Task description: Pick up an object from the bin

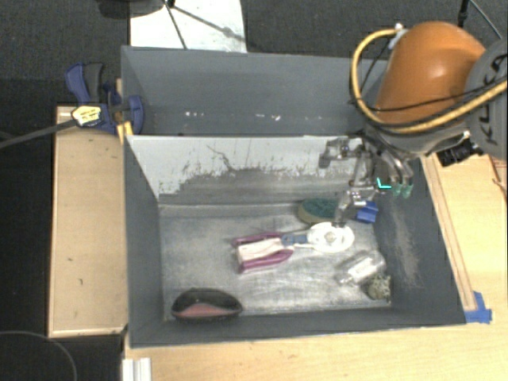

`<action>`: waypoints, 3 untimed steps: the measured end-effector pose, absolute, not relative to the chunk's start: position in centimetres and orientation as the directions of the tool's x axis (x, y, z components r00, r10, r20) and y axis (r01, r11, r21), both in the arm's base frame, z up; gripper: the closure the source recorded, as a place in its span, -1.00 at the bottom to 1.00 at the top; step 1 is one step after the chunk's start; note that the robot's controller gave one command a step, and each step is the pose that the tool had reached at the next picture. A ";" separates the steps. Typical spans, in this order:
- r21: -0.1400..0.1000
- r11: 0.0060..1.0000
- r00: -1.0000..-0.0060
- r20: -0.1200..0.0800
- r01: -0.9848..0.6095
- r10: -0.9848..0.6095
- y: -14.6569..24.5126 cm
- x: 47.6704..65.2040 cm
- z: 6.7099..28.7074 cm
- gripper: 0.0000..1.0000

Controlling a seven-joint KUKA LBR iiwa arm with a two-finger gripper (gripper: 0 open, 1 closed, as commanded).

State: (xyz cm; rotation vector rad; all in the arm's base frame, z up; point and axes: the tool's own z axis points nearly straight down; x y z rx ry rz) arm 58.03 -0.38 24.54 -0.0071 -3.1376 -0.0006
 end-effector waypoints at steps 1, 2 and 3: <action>0.000 0.977 -0.977 0.004 0.215 0.215 1.9 57.3 13.9 -1.00; 0.011 0.973 -0.972 -0.021 0.232 0.232 6.4 56.8 9.4 -1.00; 0.018 0.966 -0.966 -0.019 0.257 0.257 9.8 55.3 8.7 -1.00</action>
Offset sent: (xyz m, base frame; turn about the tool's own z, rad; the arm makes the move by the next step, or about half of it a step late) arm -0.0065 0.0221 -0.1036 0.2124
